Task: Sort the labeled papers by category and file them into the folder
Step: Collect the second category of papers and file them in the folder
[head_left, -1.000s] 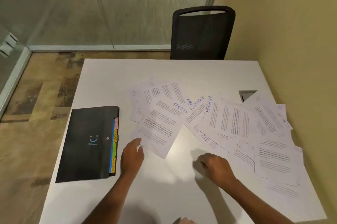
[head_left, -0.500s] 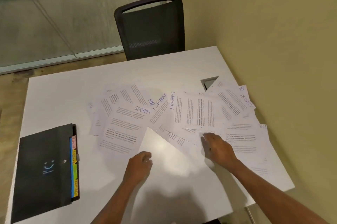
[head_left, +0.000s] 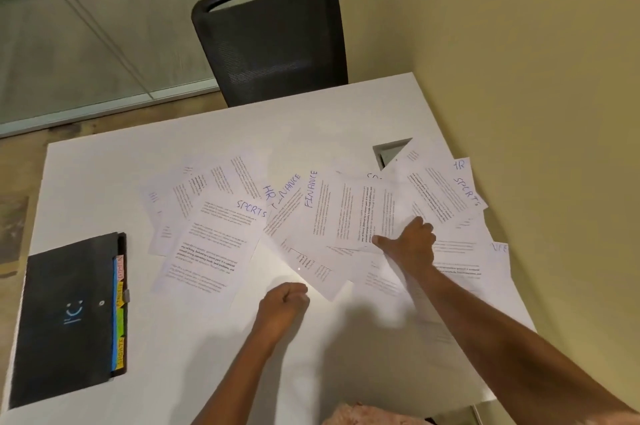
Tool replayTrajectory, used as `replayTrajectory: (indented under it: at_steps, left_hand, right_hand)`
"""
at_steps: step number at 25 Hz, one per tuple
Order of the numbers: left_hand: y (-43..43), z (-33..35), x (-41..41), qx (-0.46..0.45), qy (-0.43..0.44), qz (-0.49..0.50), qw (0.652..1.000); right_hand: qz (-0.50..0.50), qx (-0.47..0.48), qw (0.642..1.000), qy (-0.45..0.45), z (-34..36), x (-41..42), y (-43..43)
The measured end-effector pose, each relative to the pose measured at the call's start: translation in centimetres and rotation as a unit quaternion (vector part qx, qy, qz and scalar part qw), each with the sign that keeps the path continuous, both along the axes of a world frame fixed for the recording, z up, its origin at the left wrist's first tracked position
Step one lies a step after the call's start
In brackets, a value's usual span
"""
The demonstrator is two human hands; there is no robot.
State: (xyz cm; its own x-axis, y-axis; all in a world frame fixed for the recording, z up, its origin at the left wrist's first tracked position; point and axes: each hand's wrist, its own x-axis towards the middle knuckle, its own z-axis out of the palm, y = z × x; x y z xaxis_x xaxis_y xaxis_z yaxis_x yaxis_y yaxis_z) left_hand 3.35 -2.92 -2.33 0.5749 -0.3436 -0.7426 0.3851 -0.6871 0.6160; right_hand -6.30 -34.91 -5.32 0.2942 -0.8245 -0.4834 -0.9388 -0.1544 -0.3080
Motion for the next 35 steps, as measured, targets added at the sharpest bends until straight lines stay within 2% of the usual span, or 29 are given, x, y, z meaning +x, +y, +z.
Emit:
replayTrajectory:
  at_steps: [5,10,13,15,18,20,22,27,30,33,35]
  left_hand:
    - [-2.3,0.0,-1.8,-0.005,0.037,0.065,0.997]
    - [-3.4,0.7,-2.8,-0.007,0.068,0.100,0.993]
    - [-4.2,1.4,-3.0,-0.011,0.102,0.110,0.989]
    - [-4.6,1.7,-3.2,-0.010,0.087,0.102,0.991]
    - [-6.0,0.9,-2.7,0.005,-0.084,-0.013,0.996]
    - [-8.0,0.2,-1.2,-0.019,-0.189,-0.134,0.973]
    - [-10.6,0.1,0.4,-0.018,-0.241,-0.244,0.939]
    - [-13.6,-0.6,0.6,0.100,-0.191,-0.377,0.901]
    - [-13.1,-1.4,0.6,0.110,-0.192,-0.396,0.891]
    - [-12.6,-1.5,1.2,0.073,-0.180,-0.372,0.908]
    - [-12.3,-1.4,0.9,0.020,-0.187,-0.297,0.936]
  right_hand:
    - [-0.019,-0.020,1.000,0.002,-0.4,0.9,1.1]
    - [-0.080,0.060,0.991,-0.093,-0.3,0.0,-0.3]
    - [-0.070,0.059,0.990,-0.110,0.1,-0.6,-0.8]
    - [-0.063,0.048,0.991,-0.112,0.5,-0.2,-0.6]
    - [-0.088,0.073,0.991,-0.065,0.6,1.3,0.0]
    - [-0.137,0.096,0.984,-0.053,0.4,2.4,0.5]
    - [-0.189,0.118,0.973,-0.065,0.3,2.8,0.9]
    - [-0.252,0.188,0.935,-0.167,-0.1,2.1,1.1]
    - [-0.204,0.179,0.946,-0.177,-0.5,1.6,0.9]
    - [-0.179,0.154,0.956,-0.172,-1.0,1.0,0.9]
    - [-0.194,0.158,0.953,-0.172,-1.1,0.6,1.0]
